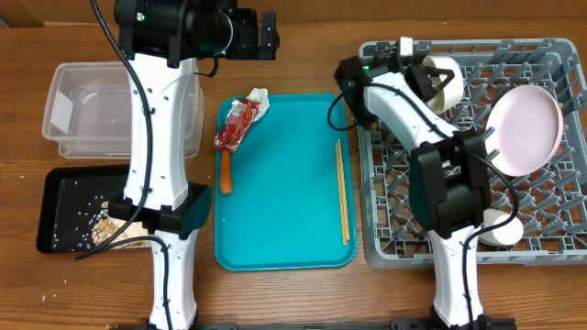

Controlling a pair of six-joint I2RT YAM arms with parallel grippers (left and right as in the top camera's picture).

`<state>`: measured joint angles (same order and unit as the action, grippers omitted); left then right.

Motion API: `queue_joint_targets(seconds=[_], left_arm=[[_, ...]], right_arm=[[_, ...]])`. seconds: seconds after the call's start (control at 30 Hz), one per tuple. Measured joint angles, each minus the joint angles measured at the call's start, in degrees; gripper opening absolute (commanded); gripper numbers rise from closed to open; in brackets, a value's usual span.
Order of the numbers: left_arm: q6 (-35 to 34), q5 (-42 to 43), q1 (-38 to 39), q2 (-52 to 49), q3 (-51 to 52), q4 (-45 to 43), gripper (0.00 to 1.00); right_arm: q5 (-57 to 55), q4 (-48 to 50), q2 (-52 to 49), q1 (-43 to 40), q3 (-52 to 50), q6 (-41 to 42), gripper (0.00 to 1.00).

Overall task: Sort waste into correct bins and load items into the dishwasher
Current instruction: 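Move the right gripper over the teal tray to the chopsticks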

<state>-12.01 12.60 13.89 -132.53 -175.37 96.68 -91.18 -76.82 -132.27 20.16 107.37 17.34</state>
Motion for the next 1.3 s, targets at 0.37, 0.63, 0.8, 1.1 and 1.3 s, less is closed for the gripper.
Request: queue_joint_targets(seconds=[0.37,0.63,0.8,1.1,1.3], left_arm=[[0.0,0.0,0.0,0.0,0.0,0.02,1.0],[0.0,0.0,0.0,0.0,0.0,0.0,1.0],[0.0,0.0,0.0,0.0,0.0,0.0,1.0],[0.0,0.0,0.0,0.0,0.0,0.0,1.0],[0.0,0.0,0.0,0.0,0.0,0.0,1.0]], right_arm=[[1.31,-0.22,-0.13,2.38,-0.94,-0.44,1.0],[3.87,-0.66,-0.13,4.81,4.02,-0.44,1.0],[13.55,-0.76,-0.02,6.25,11.23,-2.01,1.0],[41.35,-7.45,2.8,6.78,21.97,-4.92,1.0],[66.07,-9.33,8.35,6.01,26.29,-5.2,1.0]])
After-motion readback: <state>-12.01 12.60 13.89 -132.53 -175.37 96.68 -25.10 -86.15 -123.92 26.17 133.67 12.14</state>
